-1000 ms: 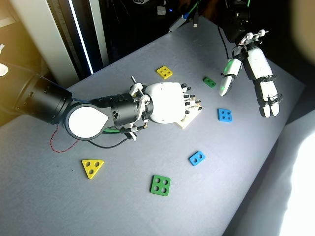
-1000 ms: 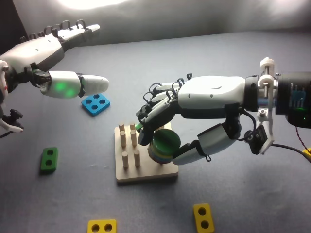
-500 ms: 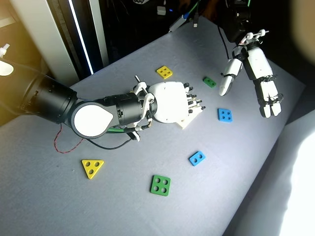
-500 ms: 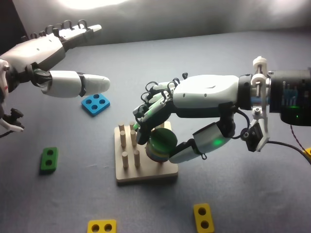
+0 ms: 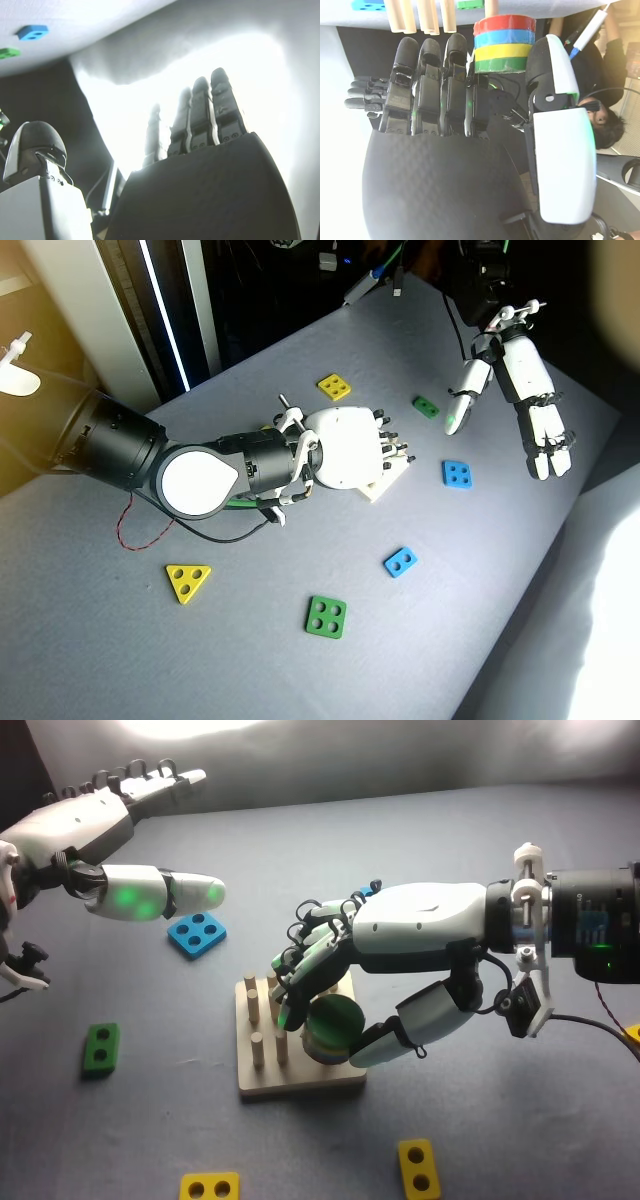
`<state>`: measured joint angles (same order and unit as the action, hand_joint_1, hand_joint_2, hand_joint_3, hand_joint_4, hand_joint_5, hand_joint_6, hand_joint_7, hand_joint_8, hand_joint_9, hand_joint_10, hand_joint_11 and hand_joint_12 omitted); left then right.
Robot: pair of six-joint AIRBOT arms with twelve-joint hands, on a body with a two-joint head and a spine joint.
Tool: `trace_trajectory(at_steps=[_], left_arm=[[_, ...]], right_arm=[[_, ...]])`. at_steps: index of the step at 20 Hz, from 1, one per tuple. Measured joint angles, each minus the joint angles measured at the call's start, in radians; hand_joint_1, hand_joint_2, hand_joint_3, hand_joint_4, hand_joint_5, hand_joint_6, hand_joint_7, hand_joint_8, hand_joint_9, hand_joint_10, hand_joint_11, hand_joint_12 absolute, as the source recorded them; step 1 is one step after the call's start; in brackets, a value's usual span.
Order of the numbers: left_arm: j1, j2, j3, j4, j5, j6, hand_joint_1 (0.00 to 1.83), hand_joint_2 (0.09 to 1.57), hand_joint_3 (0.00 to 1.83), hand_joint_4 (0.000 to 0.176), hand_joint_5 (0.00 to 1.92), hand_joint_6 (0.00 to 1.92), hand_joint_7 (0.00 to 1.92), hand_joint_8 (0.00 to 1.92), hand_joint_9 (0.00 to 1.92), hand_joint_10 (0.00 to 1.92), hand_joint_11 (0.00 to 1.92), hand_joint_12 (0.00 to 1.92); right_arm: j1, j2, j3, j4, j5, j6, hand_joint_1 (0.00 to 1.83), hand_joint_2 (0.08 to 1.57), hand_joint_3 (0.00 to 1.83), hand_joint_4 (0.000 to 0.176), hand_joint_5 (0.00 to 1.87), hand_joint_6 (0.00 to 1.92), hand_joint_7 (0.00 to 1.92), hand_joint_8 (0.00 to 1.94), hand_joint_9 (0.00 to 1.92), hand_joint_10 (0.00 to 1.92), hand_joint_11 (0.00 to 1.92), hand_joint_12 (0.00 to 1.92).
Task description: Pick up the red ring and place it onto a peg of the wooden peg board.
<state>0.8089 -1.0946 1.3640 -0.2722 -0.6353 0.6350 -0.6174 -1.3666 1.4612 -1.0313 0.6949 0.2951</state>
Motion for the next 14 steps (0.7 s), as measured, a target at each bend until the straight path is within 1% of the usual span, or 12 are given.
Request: trace_trajectory(at_steps=[1,3,4,5,6,8,9,11,12,14], left_arm=[[0.000,0.000,0.000,0.001,0.000,0.000,0.43,1.01,0.00,0.152,0.08,0.00,0.00,0.00,0.00,0.00,0.00,0.00],[0.000,0.000,0.000,0.001,0.000,0.000,0.43,1.01,0.00,0.165,0.08,0.00,0.00,0.00,0.00,0.00,0.00,0.00],[0.000,0.000,0.000,0.001,0.000,0.000,0.43,1.01,0.00,0.161,0.09,0.00,0.00,0.00,0.00,0.00,0.00,0.00],[0.000,0.000,0.000,0.001,0.001,0.000,0.43,1.01,0.00,0.170,0.09,0.00,0.00,0.00,0.00,0.00,0.00,0.00],[-0.003,0.000,0.000,0.003,0.002,0.000,0.42,1.01,0.00,0.170,0.09,0.00,0.00,0.00,0.00,0.00,0.00,0.00],[-0.005,0.000,0.000,0.003,0.007,0.000,0.42,1.01,0.00,0.162,0.08,0.00,0.00,0.00,0.00,0.00,0.00,0.00],[-0.005,0.000,0.000,0.003,0.008,0.000,0.42,1.01,0.00,0.167,0.08,0.00,0.00,0.00,0.00,0.00,0.00,0.00],[-0.005,0.000,0.000,0.003,0.011,0.000,0.42,1.01,0.00,0.164,0.08,0.00,0.00,0.00,0.00,0.00,0.00,0.00],[-0.005,0.000,0.000,0.003,0.011,0.000,0.41,1.01,0.00,0.170,0.07,0.00,0.00,0.00,0.00,0.00,0.00,0.00],[-0.006,0.000,0.000,0.003,0.012,0.000,0.41,1.01,0.00,0.167,0.08,0.00,0.00,0.00,0.00,0.00,0.00,0.00]], right_arm=[[0.000,0.000,0.000,-0.001,0.000,0.000,1.06,1.19,0.00,0.000,0.83,1.23,0.56,0.00,0.34,0.01,0.00,0.87],[0.000,-0.002,0.004,-0.004,0.000,0.002,1.05,1.19,0.00,0.000,0.84,1.21,0.57,0.00,0.35,0.01,0.00,0.94],[0.000,-0.003,0.007,-0.004,0.000,0.002,1.06,1.19,0.00,0.000,0.84,1.22,0.57,0.00,0.34,0.01,0.00,0.95],[0.000,-0.006,0.011,-0.005,0.000,0.003,1.06,1.19,0.00,0.000,0.84,1.21,0.58,0.01,0.35,0.01,0.00,0.97],[0.000,-0.008,0.012,-0.005,-0.003,0.004,1.07,1.18,0.00,0.000,0.85,1.20,0.58,0.01,0.36,0.02,0.00,0.99],[0.000,-0.010,0.013,-0.005,-0.004,0.004,1.05,1.19,0.00,0.000,0.84,1.23,0.58,0.00,0.36,0.02,0.00,1.00],[0.000,-0.011,0.015,-0.005,-0.004,0.004,1.05,1.19,0.00,0.000,0.84,1.23,0.58,0.00,0.36,0.02,0.00,1.00],[0.000,-0.015,0.020,-0.006,-0.006,0.004,1.05,1.19,0.00,0.000,0.83,1.23,0.58,0.00,0.36,0.02,0.00,0.96],[0.000,-0.016,0.021,-0.006,-0.006,0.004,1.04,1.19,0.00,0.000,0.83,1.23,0.58,0.00,0.37,0.02,0.00,0.97],[0.000,-0.017,0.023,-0.006,-0.005,0.004,1.04,1.19,0.00,0.000,0.83,1.23,0.58,0.00,0.37,0.02,0.00,0.98]])
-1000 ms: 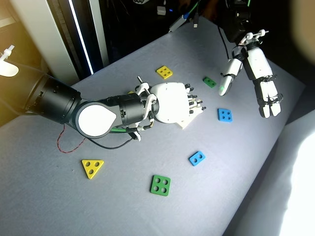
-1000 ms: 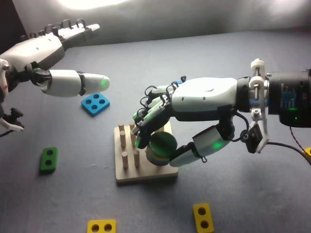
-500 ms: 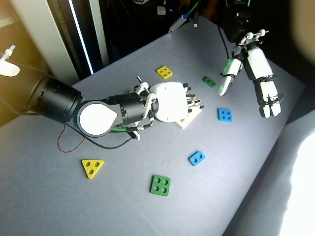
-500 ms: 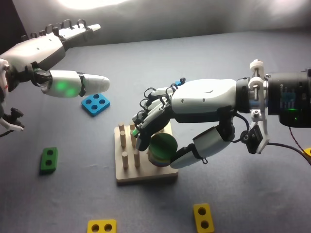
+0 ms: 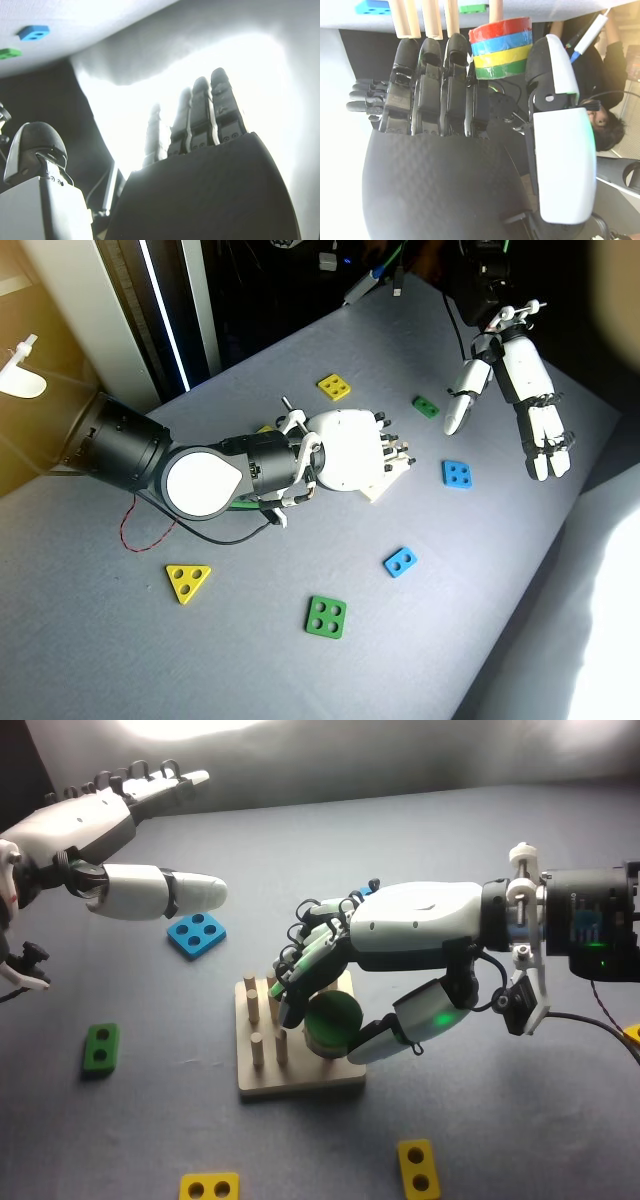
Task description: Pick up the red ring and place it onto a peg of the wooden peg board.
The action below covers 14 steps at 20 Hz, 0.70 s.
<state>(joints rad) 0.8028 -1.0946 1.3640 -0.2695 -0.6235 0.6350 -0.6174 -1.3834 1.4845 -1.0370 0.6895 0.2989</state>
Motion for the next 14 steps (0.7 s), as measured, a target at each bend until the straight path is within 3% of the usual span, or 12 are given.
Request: trace_trajectory(at_steps=[1,2,4,6,7,9,10,12,13,14], left_arm=[[0.000,0.000,0.000,0.000,0.000,0.000,0.40,1.00,0.00,0.160,0.08,0.00,0.00,0.00,0.00,0.00,0.00,0.00],[0.000,0.000,0.000,0.000,0.000,0.000,0.42,1.01,0.00,0.168,0.08,0.00,0.00,0.00,0.00,0.00,0.00,0.00],[0.000,0.000,0.000,0.000,0.001,0.000,0.42,1.01,0.00,0.166,0.08,0.00,0.00,0.00,0.00,0.00,0.00,0.00],[0.000,0.000,0.000,0.000,0.000,0.000,0.42,1.02,0.00,0.143,0.07,0.00,0.00,0.00,0.00,0.00,0.00,0.00],[0.000,0.000,0.000,0.000,0.001,0.000,0.40,1.01,0.00,0.161,0.07,0.00,0.00,0.00,0.00,0.00,0.00,0.00],[-0.001,0.000,0.000,0.000,0.001,0.000,0.41,1.01,0.00,0.165,0.08,0.00,0.00,0.00,0.00,0.00,0.00,0.00],[-0.001,0.000,0.000,0.000,0.001,0.000,0.42,1.02,0.00,0.165,0.08,0.00,0.00,0.00,0.00,0.00,0.00,0.00],[-0.001,0.000,0.000,0.000,0.002,0.000,0.43,1.03,0.01,0.163,0.08,0.00,0.00,0.00,0.00,0.00,0.00,0.00],[-0.001,0.000,0.000,0.000,0.002,0.000,0.43,1.03,0.01,0.162,0.08,0.00,0.00,0.00,0.00,0.00,0.00,0.00],[-0.001,0.000,0.000,0.001,0.002,0.000,0.43,1.02,0.00,0.173,0.08,0.00,0.00,0.00,0.00,0.00,0.00,0.00]], right_arm=[[0.000,0.000,0.000,0.000,0.000,0.000,1.04,1.19,0.00,0.000,0.84,1.22,0.59,0.01,0.38,0.02,0.00,0.97],[0.000,0.000,0.000,0.000,0.000,0.000,1.04,1.18,0.00,0.000,0.84,1.21,0.59,0.00,0.37,0.02,0.00,0.91],[0.000,0.000,0.000,0.000,0.000,0.002,1.05,1.19,0.00,0.000,0.84,1.22,0.59,0.00,0.36,0.01,0.00,0.87],[-0.001,0.000,0.000,0.000,0.000,0.008,1.04,1.19,0.00,0.000,0.83,1.23,0.58,0.00,0.36,0.01,0.00,0.86],[-0.001,-0.001,0.000,0.000,0.000,0.009,1.03,1.19,0.00,0.006,0.83,1.24,0.57,0.00,0.35,0.01,0.00,0.85],[-0.001,-0.003,0.001,0.000,0.001,0.012,1.03,1.19,0.00,0.005,0.83,1.23,0.57,0.00,0.35,0.00,0.00,0.87],[-0.002,-0.003,0.001,0.000,0.001,0.013,1.02,1.19,0.00,0.026,0.83,1.23,0.57,0.00,0.36,0.01,0.00,0.96],[-0.004,-0.003,0.001,0.002,0.003,0.016,1.02,1.20,0.00,0.018,0.82,1.25,0.56,0.00,0.36,0.01,0.00,1.01],[-0.004,-0.003,0.001,0.002,0.004,0.016,1.03,1.19,0.00,0.003,0.83,1.24,0.56,0.00,0.37,0.01,0.00,1.05],[-0.005,-0.003,0.001,0.002,0.005,0.017,1.04,1.19,0.00,0.000,0.83,1.24,0.56,0.00,0.37,0.01,0.00,1.06]])
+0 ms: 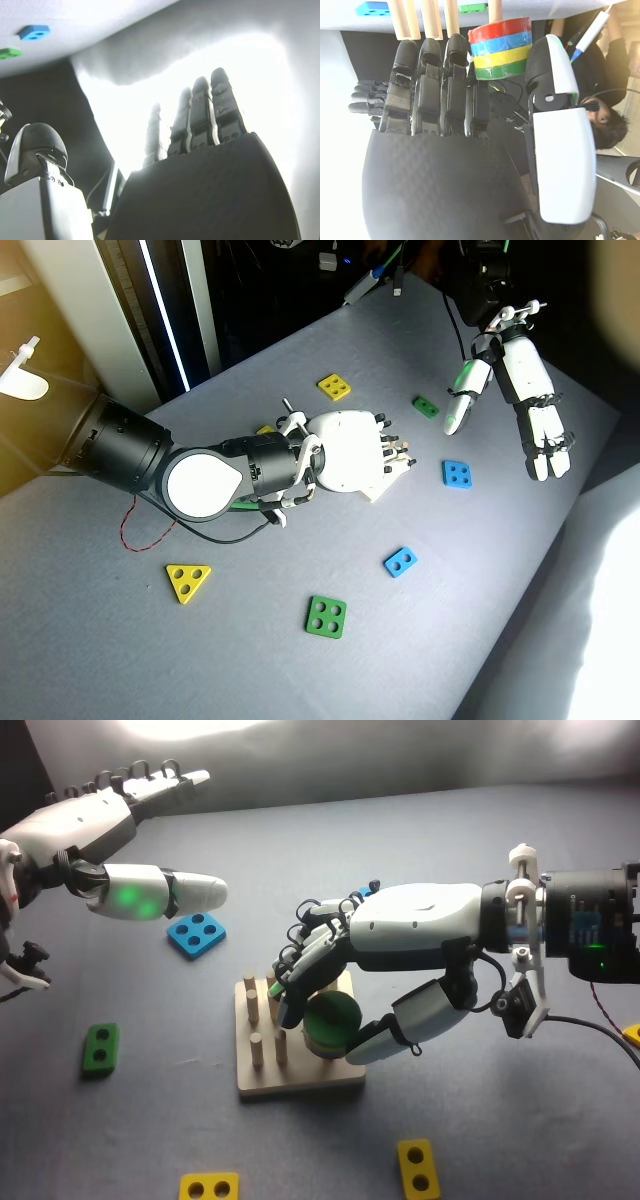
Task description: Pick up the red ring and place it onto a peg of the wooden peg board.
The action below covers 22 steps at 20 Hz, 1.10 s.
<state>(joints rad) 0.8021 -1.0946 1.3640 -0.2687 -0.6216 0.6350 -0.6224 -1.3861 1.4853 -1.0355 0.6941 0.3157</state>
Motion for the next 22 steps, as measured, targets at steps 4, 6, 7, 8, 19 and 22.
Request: trace_trajectory(at_steps=[4,6,7,8,19,22], left_arm=[[0.000,0.000,0.000,0.000,0.001,0.000,0.41,1.02,0.00,0.164,0.08,0.00,0.00,0.00,0.00,0.00,0.00,0.00],[0.000,0.000,0.000,0.000,0.000,0.000,0.42,1.02,0.00,0.164,0.08,0.00,0.00,0.00,0.00,0.00,0.00,0.00],[0.000,0.000,0.000,0.000,0.000,0.000,0.42,1.02,0.00,0.169,0.08,0.00,0.00,0.00,0.00,0.00,0.00,0.00],[0.000,0.000,0.000,0.000,0.000,0.000,0.42,1.02,0.00,0.175,0.08,0.00,0.00,0.00,0.00,0.00,0.00,0.00],[-0.002,0.000,0.000,0.007,0.001,0.000,0.45,1.03,0.00,0.160,0.08,0.00,0.00,0.00,0.00,0.00,0.00,0.00],[-0.002,0.000,0.000,0.007,0.001,0.000,0.44,1.03,0.00,0.165,0.08,0.00,0.00,0.00,0.00,0.00,0.00,0.00]], right_arm=[[-0.005,0.000,0.000,0.003,0.006,0.002,1.04,1.20,0.00,0.000,0.82,1.25,0.55,0.01,0.37,0.01,0.00,0.98],[-0.005,0.000,0.000,0.004,0.006,0.003,1.03,1.20,0.00,0.001,0.82,1.25,0.55,0.00,0.35,0.01,0.00,0.95],[-0.005,0.000,0.000,0.004,0.006,0.005,1.03,1.20,0.00,0.002,0.82,1.25,0.55,0.01,0.36,0.01,0.00,0.95],[-0.005,0.000,0.000,0.003,0.006,0.005,1.04,1.19,0.00,0.000,0.83,1.24,0.55,0.01,0.36,0.01,0.00,0.95],[-0.005,-0.008,0.011,-0.001,0.011,0.011,1.04,1.19,0.00,0.000,0.84,1.22,0.58,0.01,0.35,0.01,0.00,0.73],[-0.003,-0.011,0.017,-0.004,0.012,0.013,1.00,1.19,0.00,0.061,0.83,1.24,0.57,0.00,0.36,0.01,0.00,0.81]])
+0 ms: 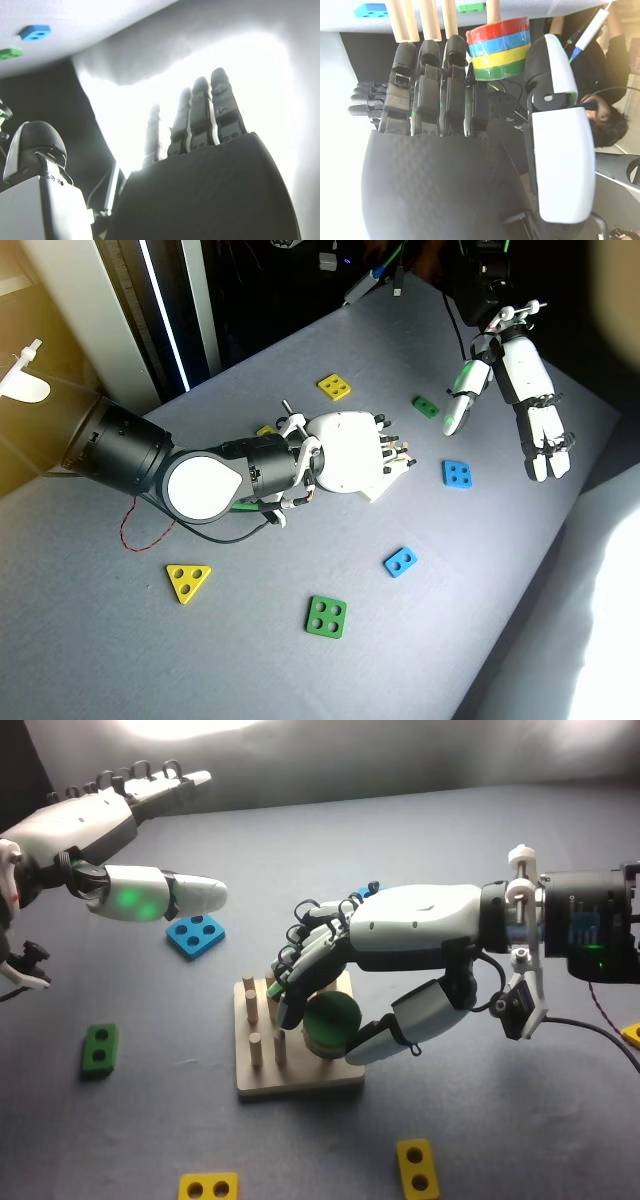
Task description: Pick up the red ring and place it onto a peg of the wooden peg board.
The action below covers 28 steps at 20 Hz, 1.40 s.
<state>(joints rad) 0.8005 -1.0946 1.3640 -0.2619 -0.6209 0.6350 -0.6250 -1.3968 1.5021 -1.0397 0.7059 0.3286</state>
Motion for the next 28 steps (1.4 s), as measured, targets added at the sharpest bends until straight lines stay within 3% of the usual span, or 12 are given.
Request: trace_trajectory(at_steps=[1,3,4,6,7,9,14,17,21,24,26,28], left_arm=[[0.000,0.000,0.000,0.000,0.000,0.000,0.44,1.04,0.00,0.151,0.08,0.00,0.00,0.00,0.00,0.00,0.00,0.00],[0.000,0.000,0.000,0.000,0.000,0.000,0.43,1.04,0.00,0.150,0.08,0.00,0.00,0.00,0.00,0.00,0.00,0.00],[0.000,0.000,0.000,0.000,0.001,0.000,0.44,1.03,0.00,0.156,0.08,0.00,0.00,0.00,0.00,0.00,0.00,0.00],[0.000,0.000,0.000,0.001,0.000,0.000,0.45,1.04,0.00,0.148,0.08,0.00,0.00,0.00,0.00,0.00,0.00,0.00],[0.000,0.000,0.000,0.000,0.001,0.000,0.45,1.03,0.00,0.154,0.08,0.00,0.00,0.00,0.00,0.00,0.00,0.00],[0.000,0.000,0.000,0.001,0.001,0.000,0.45,1.03,0.00,0.157,0.08,0.00,0.00,0.00,0.00,0.00,0.00,0.00],[0.000,0.000,0.000,0.003,0.000,0.000,0.45,1.04,0.00,0.139,0.07,0.00,0.00,0.00,0.00,0.00,0.00,0.00],[0.000,0.000,0.000,0.004,0.001,0.000,0.44,1.04,0.00,0.150,0.06,0.00,0.00,0.00,0.00,0.00,0.00,0.00],[0.000,0.000,0.000,0.004,0.001,0.000,0.44,1.03,0.00,0.144,0.06,0.00,0.00,0.00,0.00,0.00,0.00,0.00],[0.000,0.000,0.000,0.004,0.001,0.000,0.44,1.03,0.00,0.159,0.06,0.00,0.00,0.00,0.00,0.00,0.00,0.00],[0.000,0.000,0.000,0.004,0.001,0.000,0.44,1.03,0.00,0.140,0.06,0.00,0.00,0.00,0.00,0.00,0.00,0.00],[0.000,0.000,0.000,0.003,0.001,0.000,0.44,1.03,0.00,0.137,0.06,0.00,0.00,0.00,0.00,0.00,0.00,0.00]], right_arm=[[0.004,-0.001,0.002,-0.003,0.000,0.000,1.01,1.19,0.00,0.066,0.84,1.22,0.58,0.00,0.37,0.01,0.00,0.72],[0.005,-0.004,0.005,-0.006,0.000,0.000,1.02,1.18,0.00,0.053,0.85,1.20,0.58,0.00,0.37,0.01,0.00,0.66],[0.005,-0.006,0.007,-0.006,0.000,0.000,1.05,1.17,0.00,0.001,0.86,1.18,0.59,0.00,0.38,0.01,0.00,0.80],[0.006,-0.008,0.007,-0.008,0.000,0.000,1.05,1.17,0.00,0.000,0.86,1.18,0.59,0.00,0.38,0.01,0.00,0.82],[0.006,-0.008,0.007,-0.008,-0.001,0.000,1.03,1.17,0.00,0.044,0.87,1.16,0.60,0.00,0.38,0.01,0.00,0.86],[0.008,-0.008,0.007,-0.010,-0.001,0.000,1.06,1.16,0.00,0.000,0.89,1.14,0.61,0.01,0.39,0.01,0.00,0.90],[0.012,-0.008,0.007,-0.018,-0.002,0.000,1.05,1.18,0.00,0.000,0.86,1.19,0.59,0.00,0.37,0.00,0.00,0.80],[0.012,-0.008,0.007,-0.019,-0.001,0.008,1.05,1.18,0.00,0.000,0.86,1.19,0.59,0.00,0.37,0.00,0.00,0.90],[0.012,-0.008,0.007,-0.019,0.000,0.014,1.05,1.18,0.00,0.000,0.85,1.20,0.58,0.00,0.37,0.01,0.00,0.98],[0.012,-0.008,0.007,-0.020,0.001,0.014,1.06,1.18,0.00,0.000,0.85,1.20,0.58,0.00,0.35,0.00,0.00,0.80],[0.012,-0.008,0.012,-0.021,0.004,0.014,1.08,1.17,0.00,0.000,0.88,1.16,0.59,0.00,0.36,0.01,0.00,0.77],[0.012,-0.008,0.015,-0.023,0.005,0.014,1.07,1.18,0.00,0.000,0.85,1.21,0.58,0.00,0.35,0.00,0.00,0.74]])
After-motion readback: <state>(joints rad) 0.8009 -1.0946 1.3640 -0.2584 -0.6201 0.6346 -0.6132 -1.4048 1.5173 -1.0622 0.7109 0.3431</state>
